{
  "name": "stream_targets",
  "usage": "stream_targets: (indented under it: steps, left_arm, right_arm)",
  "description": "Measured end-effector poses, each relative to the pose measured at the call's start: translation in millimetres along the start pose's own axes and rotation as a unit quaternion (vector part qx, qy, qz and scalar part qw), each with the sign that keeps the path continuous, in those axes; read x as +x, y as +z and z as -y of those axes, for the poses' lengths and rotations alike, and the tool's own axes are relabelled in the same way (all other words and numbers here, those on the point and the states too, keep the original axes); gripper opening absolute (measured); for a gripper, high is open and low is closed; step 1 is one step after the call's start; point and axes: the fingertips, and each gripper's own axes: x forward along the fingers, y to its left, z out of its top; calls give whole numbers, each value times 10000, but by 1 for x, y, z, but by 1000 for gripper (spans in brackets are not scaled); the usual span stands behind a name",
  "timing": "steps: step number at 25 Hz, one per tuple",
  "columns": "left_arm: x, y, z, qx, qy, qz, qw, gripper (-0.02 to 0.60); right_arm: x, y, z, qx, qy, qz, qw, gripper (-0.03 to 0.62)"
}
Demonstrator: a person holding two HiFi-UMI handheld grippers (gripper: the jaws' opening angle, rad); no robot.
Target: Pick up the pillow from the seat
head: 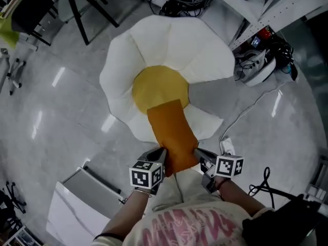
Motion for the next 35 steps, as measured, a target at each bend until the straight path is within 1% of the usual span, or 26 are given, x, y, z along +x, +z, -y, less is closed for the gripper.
stream_targets:
  steps: [2,4,5,7,9,11,14,16,18,20,25,31,33,35]
  left_arm:
    - [-28,29,14,82,73,221,9997,26]
    - [-52,70,28,276,162,593,9977,26]
    - [-63,96,34,431,204,816,9955,26]
    - [-86,151,48,760,272,1281,9885,26]
    - [-117,192,66,979,312,1732,9795,26]
    - [-152,221,86,1104,322,2178,9692,25]
    - [-207,260,116,1347,297,2818,9495,20]
    - [-242,280,135,1578,242,3122,9365,20]
    - [-273,293,155,1831,197,3365,9235,20]
    - [-298,299,175,2107,204,3588,9091,20]
    - [-345,311,214,2656,277,4065,8738,20]
    - [-391,319,246,3058,280,4558,8354,20]
    - [-401,321,255,3169,289,4709,8228,20]
    - [-410,323,262,3263,293,4816,8129,20]
  right_arm:
    - [-16,17,-37,-205,151,119,9996,15]
    - [-28,47,-73,-512,371,352,9974,15]
    - [-33,68,-92,-695,507,513,9950,15]
    - [-45,109,-132,-1039,807,863,9875,15]
    - [-63,137,-173,-1291,1109,1152,9787,15]
    - [-83,152,-211,-1501,1394,1378,9690,17]
    - [-114,171,-268,-1885,1772,1703,9508,17]
    - [-134,179,-304,-2172,2010,1901,9361,17]
    - [-154,181,-334,-2411,2243,2062,9214,17]
    - [-174,180,-356,-2593,2420,2173,9094,17]
    - [-213,175,-401,-3168,2637,2445,8777,17]
    - [-252,171,-446,-3761,2849,2828,8351,17]
    - [-262,170,-456,-3902,2904,2929,8231,17]
    - [-271,169,-464,-3994,2964,3002,8140,17]
